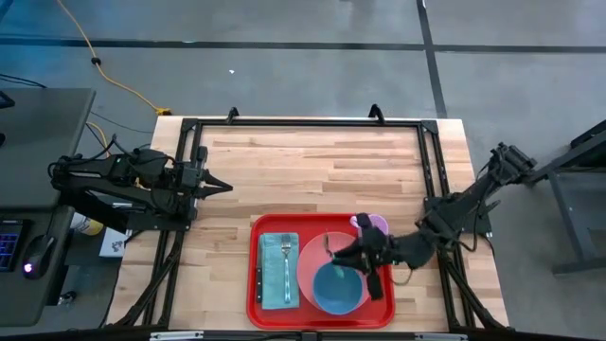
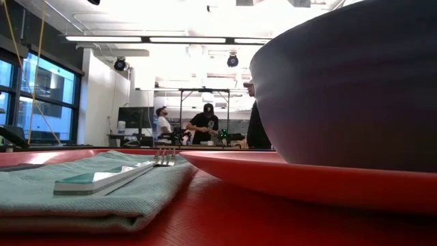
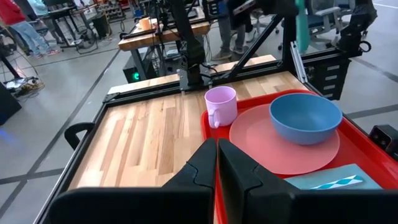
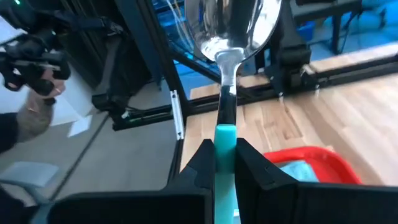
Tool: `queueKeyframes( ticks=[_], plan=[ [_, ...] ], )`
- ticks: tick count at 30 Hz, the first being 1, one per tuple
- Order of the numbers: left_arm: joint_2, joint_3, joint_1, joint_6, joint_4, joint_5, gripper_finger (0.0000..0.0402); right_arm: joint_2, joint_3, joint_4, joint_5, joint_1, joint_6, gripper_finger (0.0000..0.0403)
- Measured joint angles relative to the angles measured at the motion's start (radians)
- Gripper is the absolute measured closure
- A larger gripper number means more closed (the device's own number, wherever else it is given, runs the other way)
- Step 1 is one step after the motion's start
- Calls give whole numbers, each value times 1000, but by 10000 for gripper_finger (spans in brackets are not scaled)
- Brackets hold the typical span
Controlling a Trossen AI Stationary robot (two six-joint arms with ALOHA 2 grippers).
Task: Set up tray
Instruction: Put the blue spoon on the blue napkin beside the black knife
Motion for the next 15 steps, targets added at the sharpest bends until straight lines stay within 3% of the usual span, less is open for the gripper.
queueKeyframes(
  ticks=[8,15],
  plan=[
    [0,0,0,-12,0,13,355,192,217,-66,169,111,-122,393],
    [0,0,0,-23,1,17,355,447,587,-386,367,188,-84,393]
  ],
)
